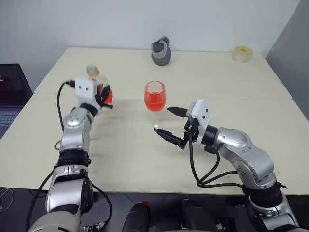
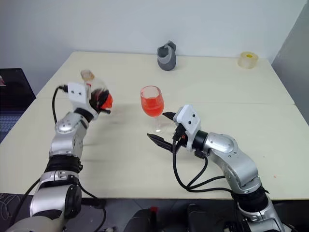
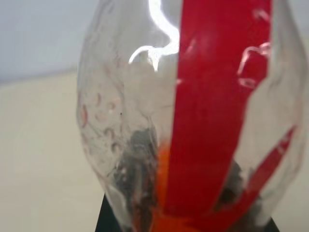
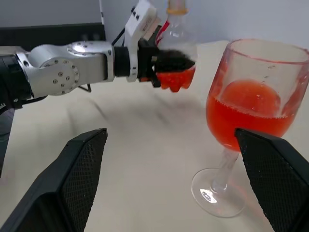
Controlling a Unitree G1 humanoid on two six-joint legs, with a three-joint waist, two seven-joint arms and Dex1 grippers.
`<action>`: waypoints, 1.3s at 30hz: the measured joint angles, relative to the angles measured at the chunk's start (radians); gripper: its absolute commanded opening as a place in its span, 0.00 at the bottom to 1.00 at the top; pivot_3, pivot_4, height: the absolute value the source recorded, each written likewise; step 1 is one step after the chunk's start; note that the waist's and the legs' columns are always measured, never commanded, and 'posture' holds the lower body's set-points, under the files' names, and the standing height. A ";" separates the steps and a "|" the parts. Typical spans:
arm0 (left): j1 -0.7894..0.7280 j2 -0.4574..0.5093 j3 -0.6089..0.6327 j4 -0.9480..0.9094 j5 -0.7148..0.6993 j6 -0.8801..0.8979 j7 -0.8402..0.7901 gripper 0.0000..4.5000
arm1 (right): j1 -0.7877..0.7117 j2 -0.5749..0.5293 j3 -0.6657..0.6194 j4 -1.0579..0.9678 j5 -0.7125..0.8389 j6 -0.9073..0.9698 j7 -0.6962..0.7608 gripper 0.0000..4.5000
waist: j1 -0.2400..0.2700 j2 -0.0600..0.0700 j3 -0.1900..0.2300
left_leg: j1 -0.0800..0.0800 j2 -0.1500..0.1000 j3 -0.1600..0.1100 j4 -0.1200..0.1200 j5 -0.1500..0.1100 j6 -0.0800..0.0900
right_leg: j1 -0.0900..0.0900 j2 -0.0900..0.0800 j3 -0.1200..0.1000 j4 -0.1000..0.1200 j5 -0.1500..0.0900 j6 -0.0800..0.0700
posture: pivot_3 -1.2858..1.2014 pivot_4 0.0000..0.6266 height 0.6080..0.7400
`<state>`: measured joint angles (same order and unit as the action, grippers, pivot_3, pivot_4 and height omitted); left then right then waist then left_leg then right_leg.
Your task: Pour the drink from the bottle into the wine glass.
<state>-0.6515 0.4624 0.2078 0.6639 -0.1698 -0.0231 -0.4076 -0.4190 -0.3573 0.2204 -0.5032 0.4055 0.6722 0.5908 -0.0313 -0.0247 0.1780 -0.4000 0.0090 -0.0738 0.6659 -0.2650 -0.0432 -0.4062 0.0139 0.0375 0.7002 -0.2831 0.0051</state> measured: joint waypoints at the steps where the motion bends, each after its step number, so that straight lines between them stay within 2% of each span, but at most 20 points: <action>1: 0.004 -0.004 0.000 0.021 -0.002 -0.001 -0.005 0.17 | -0.005 0.001 0.001 0.000 0.008 0.012 0.001 1.00 | 0.001 0.000 0.000 | 0.000 0.000 0.000 0.000 0.000 0.000 | 0.000 0.000 0.000 0.000 0.000 0.000 | 0.52 0.24 1.00; 14: -0.066 -0.001 -0.002 0.215 0.016 -0.102 -0.018 0.17 | -0.043 0.005 0.009 -0.003 0.018 0.060 0.001 1.00 | 0.003 -0.001 -0.001 | 0.001 0.000 0.000 0.000 0.000 0.000 | 0.001 0.000 0.000 0.000 0.000 0.000 | 0.52 0.24 1.00; 16: -0.067 -0.002 0.003 0.224 0.012 -0.113 -0.020 0.34 | -0.043 0.005 0.009 -0.004 0.018 0.061 0.000 1.00 | 0.003 -0.001 -0.002 | 0.001 0.000 0.000 0.000 0.000 0.000 | 0.001 0.000 0.000 0.001 0.000 0.000 | 0.52 0.24 1.00; 25: -0.018 -0.006 0.042 0.186 -0.047 -0.101 -0.064 0.96 | -0.043 0.002 0.009 -0.006 0.021 0.060 0.007 1.00 | 0.001 -0.001 -0.001 | 0.001 0.000 0.000 0.000 0.000 0.000 | 0.001 0.000 0.000 0.000 0.000 0.000 | 0.52 0.24 1.00; 26: -0.009 -0.006 0.043 0.172 -0.050 -0.094 -0.065 1.00 | -0.043 0.002 0.009 -0.006 0.021 0.059 0.010 1.00 | 0.001 -0.001 -0.001 | 0.001 0.000 0.000 0.000 0.000 0.000 | 0.001 0.000 0.000 0.000 0.000 0.000 | 0.52 0.24 1.00; 32: 0.069 -0.006 0.043 0.038 -0.063 -0.051 -0.066 1.00 | -0.043 -0.008 0.004 -0.005 0.029 0.055 0.021 1.00 | 0.001 -0.001 -0.001 | 0.001 0.000 0.000 -0.001 0.000 0.000 | 0.001 0.000 0.000 0.000 0.000 0.000 | 0.52 0.24 1.00; 39: 0.262 -0.002 0.056 -0.289 -0.092 0.068 -0.036 1.00 | 0.027 -0.009 -0.062 -0.007 0.052 0.041 0.002 1.00 | 0.001 -0.001 -0.001 | 0.001 0.001 0.000 -0.001 0.000 0.000 | 0.001 0.000 0.001 -0.001 0.000 0.000 | 0.52 0.24 1.00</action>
<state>-0.3894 0.4606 0.2636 0.3747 -0.2621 0.0453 -0.4439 -0.3921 -0.3667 0.1583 -0.5103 0.4575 0.7132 0.5932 -0.0301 -0.0260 0.1765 -0.3993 0.0099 -0.0736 0.6648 -0.2651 -0.0432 -0.4055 0.0137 0.0387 0.6994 -0.2832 0.0051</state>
